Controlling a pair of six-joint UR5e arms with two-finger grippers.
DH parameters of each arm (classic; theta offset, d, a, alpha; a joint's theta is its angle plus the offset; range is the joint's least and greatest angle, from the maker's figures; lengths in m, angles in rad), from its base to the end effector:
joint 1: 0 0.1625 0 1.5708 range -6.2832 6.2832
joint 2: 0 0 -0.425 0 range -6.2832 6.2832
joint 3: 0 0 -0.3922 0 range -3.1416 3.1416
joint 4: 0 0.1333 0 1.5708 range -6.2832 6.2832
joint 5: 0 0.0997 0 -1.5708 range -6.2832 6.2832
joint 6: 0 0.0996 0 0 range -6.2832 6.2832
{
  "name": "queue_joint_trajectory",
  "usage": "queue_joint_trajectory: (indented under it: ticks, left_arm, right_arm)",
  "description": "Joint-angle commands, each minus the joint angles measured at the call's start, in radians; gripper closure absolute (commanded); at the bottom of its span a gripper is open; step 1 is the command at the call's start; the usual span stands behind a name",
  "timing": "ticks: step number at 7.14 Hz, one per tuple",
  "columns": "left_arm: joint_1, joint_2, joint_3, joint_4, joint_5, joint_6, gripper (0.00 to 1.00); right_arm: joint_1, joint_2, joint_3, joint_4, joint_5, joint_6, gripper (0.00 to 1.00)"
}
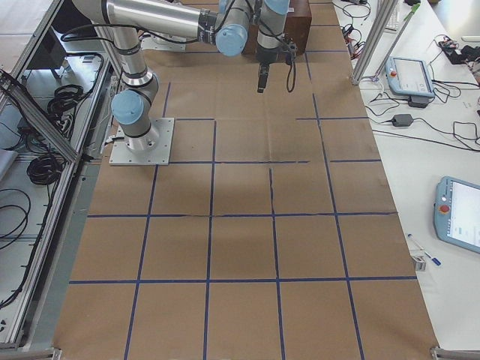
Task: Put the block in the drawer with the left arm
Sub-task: 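Lower the left gripper and hook the white drawer handle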
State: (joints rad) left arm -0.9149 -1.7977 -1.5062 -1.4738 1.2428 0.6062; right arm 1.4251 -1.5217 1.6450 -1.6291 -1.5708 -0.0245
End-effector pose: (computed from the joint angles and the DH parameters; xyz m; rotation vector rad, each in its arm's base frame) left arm 0.2202 -0.5573 0.4126 0.0857 -2.8305 0.2018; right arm 0.0588 -0.5171 0.4329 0.1898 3.1287 0.1015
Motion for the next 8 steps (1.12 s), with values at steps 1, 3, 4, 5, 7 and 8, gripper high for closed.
queue_joint_trajectory:
  ticks: [1,3,4,5,7,8]
  left_arm:
    - [-0.002,-0.035,-0.002,0.001,-0.008,0.001,0.01]
    - [-0.016,-0.078,-0.009,0.019,-0.006,0.017,0.02]
    - [-0.034,-0.103,-0.003,0.023,-0.002,0.035,0.02]
    - [-0.045,-0.115,-0.005,0.021,0.001,0.050,0.02]
    - [-0.044,-0.138,-0.003,0.029,0.001,0.058,0.02]
    - [-0.044,-0.144,-0.002,0.030,0.003,0.058,0.02]
  right_arm:
    - [0.000,0.000,0.001,0.000,0.000,0.000,0.00]
    - [0.000,0.000,0.001,0.000,0.000,0.000,0.00]
    - [0.000,0.000,0.001,0.000,0.000,0.000,0.00]
    - [0.000,0.000,0.001,0.000,0.000,0.000,0.00]
    - [0.000,0.000,0.001,0.000,0.000,0.000,0.00]
    - [0.000,0.000,0.001,0.000,0.000,0.000,0.00]
